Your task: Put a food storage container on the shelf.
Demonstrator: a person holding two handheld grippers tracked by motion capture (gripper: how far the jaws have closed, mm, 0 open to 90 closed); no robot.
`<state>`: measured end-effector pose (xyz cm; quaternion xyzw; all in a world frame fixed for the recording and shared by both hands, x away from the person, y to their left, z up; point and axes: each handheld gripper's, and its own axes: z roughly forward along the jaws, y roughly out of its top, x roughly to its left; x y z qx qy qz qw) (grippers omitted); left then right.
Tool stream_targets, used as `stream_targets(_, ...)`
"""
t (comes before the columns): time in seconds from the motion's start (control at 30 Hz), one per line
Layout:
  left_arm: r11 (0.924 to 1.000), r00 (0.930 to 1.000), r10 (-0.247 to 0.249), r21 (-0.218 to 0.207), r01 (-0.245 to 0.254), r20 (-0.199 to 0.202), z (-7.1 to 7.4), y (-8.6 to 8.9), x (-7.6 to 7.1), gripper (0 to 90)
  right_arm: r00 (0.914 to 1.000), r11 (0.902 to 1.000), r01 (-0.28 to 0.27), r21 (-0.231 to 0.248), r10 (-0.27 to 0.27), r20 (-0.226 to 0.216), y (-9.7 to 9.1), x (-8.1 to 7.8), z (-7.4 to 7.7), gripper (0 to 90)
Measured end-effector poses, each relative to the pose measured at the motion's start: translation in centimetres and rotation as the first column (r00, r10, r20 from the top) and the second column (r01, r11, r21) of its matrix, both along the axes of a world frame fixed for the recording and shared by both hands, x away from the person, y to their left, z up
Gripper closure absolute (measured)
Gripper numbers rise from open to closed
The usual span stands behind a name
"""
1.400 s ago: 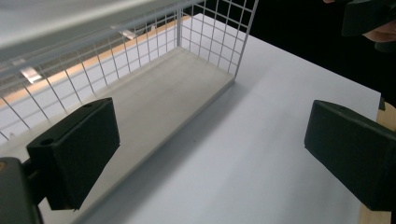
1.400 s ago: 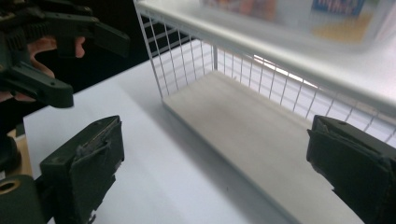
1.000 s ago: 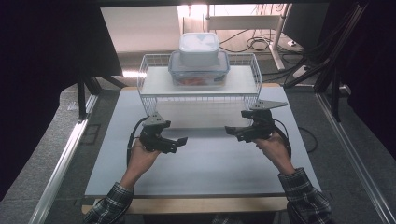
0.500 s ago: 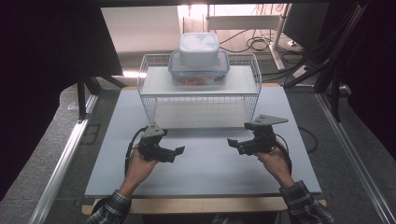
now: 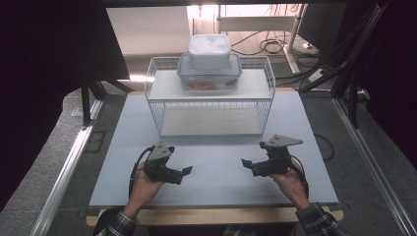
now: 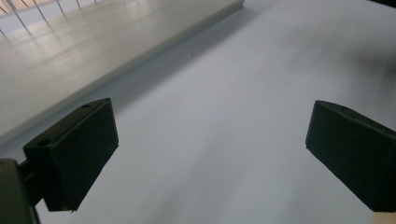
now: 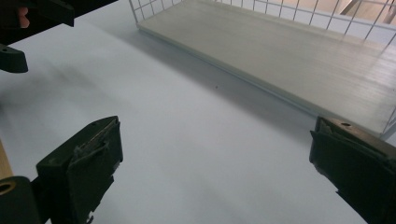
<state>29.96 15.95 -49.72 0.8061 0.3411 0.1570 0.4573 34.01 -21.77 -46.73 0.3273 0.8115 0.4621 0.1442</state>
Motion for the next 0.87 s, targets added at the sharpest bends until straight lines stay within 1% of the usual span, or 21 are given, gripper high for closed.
stream_targets(0.17,0.9999,0.9998,0.005,0.011,-0.005,-0.018,-0.7,0.3,-0.5,2.0,0.9999,0.9999,0.005,-0.010,-0.005,-0.010,-0.3,-0.6,-0.7,2.8)
stream_targets(0.23,0.9999,0.9996,-0.001,0.011,0.001,-0.030,-1.0,0.3,-0.7,2.0,0.9998,0.9997,0.008,-0.023,-0.008,-0.016,-0.4,-0.9,-1.1,2.8)
stream_targets(0.37,0.9998,0.9983,-0.017,0.010,0.017,-0.056,-1.7,0.1,-0.8,1.8,0.9990,0.9994,0.007,-0.034,-0.008,-0.045,-0.3,-1.2,-2.1,2.8)
stream_targets(0.53,0.9985,0.9962,-0.024,0.046,0.028,-0.084,-2.6,-0.3,-0.6,1.7,0.9975,0.9983,-0.007,-0.058,0.003,-0.071,0.0,-1.3,-3.2,2.8)
stream_targets(0.67,0.9960,0.9939,-0.010,0.087,0.020,-0.110,-3.2,-0.4,-0.4,1.7,0.9959,0.9975,-0.008,-0.071,0.001,-0.091,0.1,-1.1,-3.7,2.8)
stream_targets(0.7,0.9956,0.9935,-0.008,0.092,0.018,-0.113,-3.3,-0.3,-0.3,1.7,0.9957,0.9972,-0.006,-0.075,-0.001,-0.093,0.1,-1.1,-3.8,2.8)
stream_targets(0.77,0.9959,0.9916,-0.006,0.089,0.018,-0.129,-3.4,-0.2,-0.2,2.1,0.9953,0.9967,-0.005,-0.081,-0.003,-0.097,0.1,-1.0,-3.9,2.8)
stream_targets(0.87,0.9981,0.9903,-0.005,0.060,0.014,-0.139,-3.3,-0.1,-0.1,2.8,0.9953,0.9959,-0.009,-0.090,0.001,-0.097,0.1,-0.9,-4.0,2.8)
